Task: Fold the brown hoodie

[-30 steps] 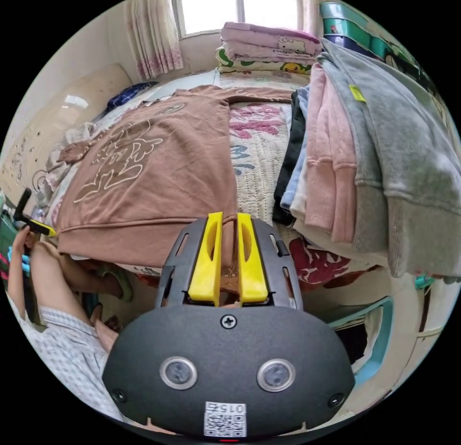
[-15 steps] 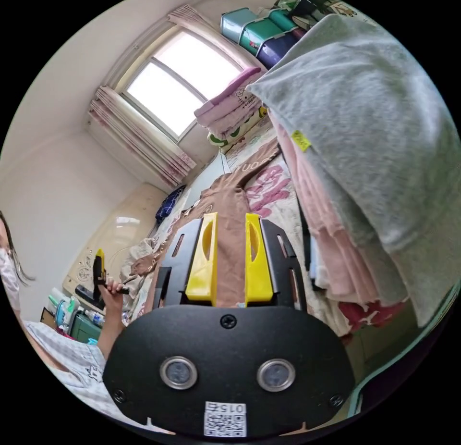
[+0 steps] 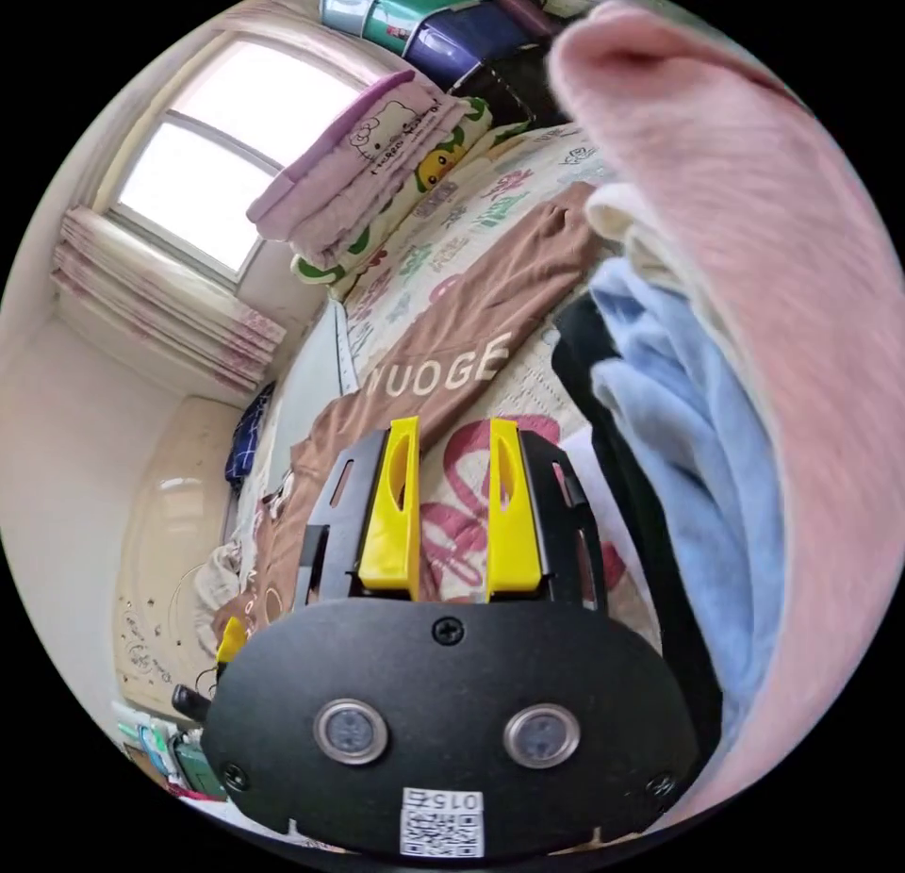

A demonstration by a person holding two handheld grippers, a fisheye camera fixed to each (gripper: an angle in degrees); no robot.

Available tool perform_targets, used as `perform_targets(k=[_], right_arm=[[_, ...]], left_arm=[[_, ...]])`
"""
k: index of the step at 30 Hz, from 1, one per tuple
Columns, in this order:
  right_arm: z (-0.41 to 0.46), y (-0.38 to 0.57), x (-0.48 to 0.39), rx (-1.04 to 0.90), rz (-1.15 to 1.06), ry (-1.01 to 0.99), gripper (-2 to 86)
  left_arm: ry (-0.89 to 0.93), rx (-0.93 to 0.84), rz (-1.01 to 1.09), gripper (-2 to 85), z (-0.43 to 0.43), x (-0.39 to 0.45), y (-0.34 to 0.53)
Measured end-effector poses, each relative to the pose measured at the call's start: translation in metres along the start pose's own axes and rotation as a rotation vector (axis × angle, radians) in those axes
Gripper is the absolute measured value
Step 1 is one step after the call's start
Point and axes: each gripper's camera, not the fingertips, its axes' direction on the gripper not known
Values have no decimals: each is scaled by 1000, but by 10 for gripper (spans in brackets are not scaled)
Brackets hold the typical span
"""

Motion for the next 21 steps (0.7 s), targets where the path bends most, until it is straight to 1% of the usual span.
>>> perform_targets(k=[2, 4, 7, 9, 11, 13, 15, 16, 18, 20, 21], right_arm=[[33, -26, -15, 75, -10, 82, 116], [48, -36, -23, 172, -16, 135, 117], [88, -54, -15, 173, 39, 211, 120], [103, -59, -11, 188, 76, 193, 113], [115, -62, -8, 205, 124, 211, 73], [118, -58, -9, 220, 172, 245, 33], [108, -46, -20, 288, 164, 178, 22], [97, -36, -38, 335, 110, 145, 18], [80, -21, -86, 357, -77, 154, 15], [59, 30, -175, 310, -460, 142, 13], [55, 52, -197, 286, -563, 133, 13]], left_arm=[[97, 13, -42, 92, -7, -22, 5], [126, 39, -111, 89, -15, -43, 12], [146, 88, -218, 84, -26, -75, 23], [125, 143, -223, 81, -38, -86, 28], [88, 180, -240, 80, -46, -94, 34], [101, 173, -243, 79, -42, -99, 35], [113, 163, -243, 79, -37, -103, 36], [112, 167, -246, 79, -35, -105, 38], [107, 174, -248, 79, -32, -108, 41], [91, 182, -223, 80, -27, -105, 43], [86, 182, -214, 80, -25, -103, 43]])
